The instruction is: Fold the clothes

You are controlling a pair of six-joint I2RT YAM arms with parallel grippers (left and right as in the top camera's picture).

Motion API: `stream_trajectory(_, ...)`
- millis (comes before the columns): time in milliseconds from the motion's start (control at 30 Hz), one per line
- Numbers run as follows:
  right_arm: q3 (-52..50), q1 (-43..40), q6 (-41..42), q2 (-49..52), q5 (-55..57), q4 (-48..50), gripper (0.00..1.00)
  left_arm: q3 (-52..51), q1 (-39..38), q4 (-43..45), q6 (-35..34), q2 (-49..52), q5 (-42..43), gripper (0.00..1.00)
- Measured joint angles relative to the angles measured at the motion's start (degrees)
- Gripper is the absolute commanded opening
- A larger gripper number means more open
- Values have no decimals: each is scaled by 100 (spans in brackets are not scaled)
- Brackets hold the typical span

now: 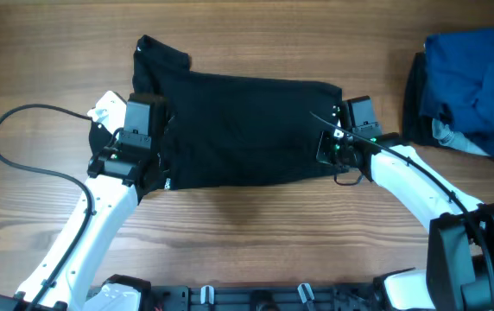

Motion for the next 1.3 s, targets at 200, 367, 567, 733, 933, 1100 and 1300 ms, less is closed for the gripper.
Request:
stream_trajectory(200,0,0,70,0,313,299,5,0,0,0,0,0,0,100)
stream_trajectory(367,0,0,114,0,459,411,4,0,0,0,0,0,0,100)
stream_trajectory(567,0,0,114,0,560,761,4,0,0,0,0,0,0,99)
stream_trajectory(733,46,-118,192,321,621,1681,56,0,0,98,0,0,0,100)
stream_trajectory(933,94,-422,367,529,629,992,79,2,0,378,203,0,24,94)
stream_trajectory(1100,828,-647,-26,24,516,-170,87,380,63,267,960,39,428,93)
stream_trajectory(1300,2603,-658,-927,-79,404,-1167,91,3241,767,-1456,1851,1698,990,95)
